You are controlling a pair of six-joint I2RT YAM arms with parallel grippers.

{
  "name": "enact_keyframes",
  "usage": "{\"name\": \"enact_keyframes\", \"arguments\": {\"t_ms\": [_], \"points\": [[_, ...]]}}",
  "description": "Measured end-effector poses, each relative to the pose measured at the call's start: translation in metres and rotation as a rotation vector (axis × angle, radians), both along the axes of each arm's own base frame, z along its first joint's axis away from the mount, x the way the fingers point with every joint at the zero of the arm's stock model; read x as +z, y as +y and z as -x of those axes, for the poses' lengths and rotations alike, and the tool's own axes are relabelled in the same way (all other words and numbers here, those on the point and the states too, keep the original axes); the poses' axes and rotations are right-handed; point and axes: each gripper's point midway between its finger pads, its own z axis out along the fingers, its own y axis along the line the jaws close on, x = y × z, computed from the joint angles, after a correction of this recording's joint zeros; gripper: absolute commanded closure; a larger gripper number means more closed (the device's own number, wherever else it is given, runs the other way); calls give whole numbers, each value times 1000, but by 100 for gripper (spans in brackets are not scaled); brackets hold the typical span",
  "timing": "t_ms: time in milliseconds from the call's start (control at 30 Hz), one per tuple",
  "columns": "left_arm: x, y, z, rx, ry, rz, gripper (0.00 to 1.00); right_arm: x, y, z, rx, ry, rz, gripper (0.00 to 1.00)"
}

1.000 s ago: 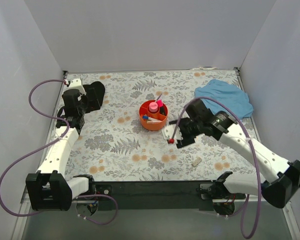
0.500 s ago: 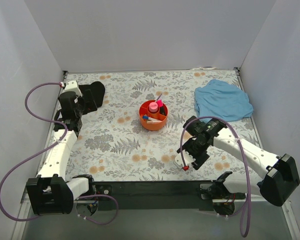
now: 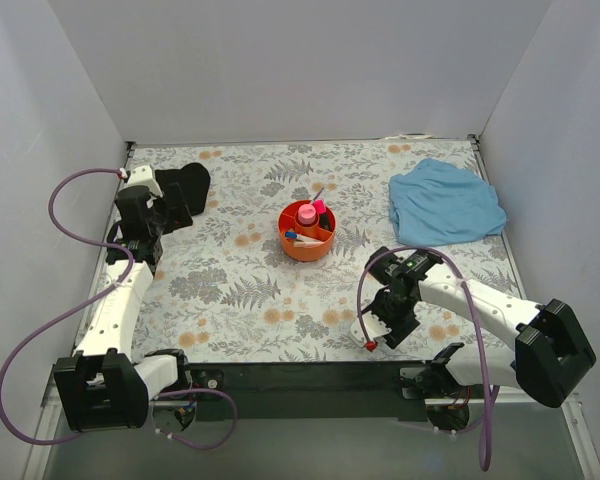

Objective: Sort the stationery into containers
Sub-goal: Pick up the stationery from the center of the board.

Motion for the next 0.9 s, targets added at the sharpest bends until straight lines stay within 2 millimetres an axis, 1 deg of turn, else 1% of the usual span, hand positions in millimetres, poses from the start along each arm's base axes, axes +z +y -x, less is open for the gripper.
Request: {"name": "enact_keyframes", "arguments": {"t_ms": [200, 367, 667, 900], "points": [[-1, -1, 0, -2, 2, 12, 11, -10, 7, -13, -64, -50, -17, 41], [-1, -3, 0, -8, 1, 21, 11, -14, 11, -20, -94, -64, -22, 41], [-2, -4, 0, -9, 5, 26, 11, -20, 8, -16, -99, -55, -12, 41], [-3, -4, -1, -10, 6, 30, 11, -25, 3, -11, -108, -38, 7, 44]]}}
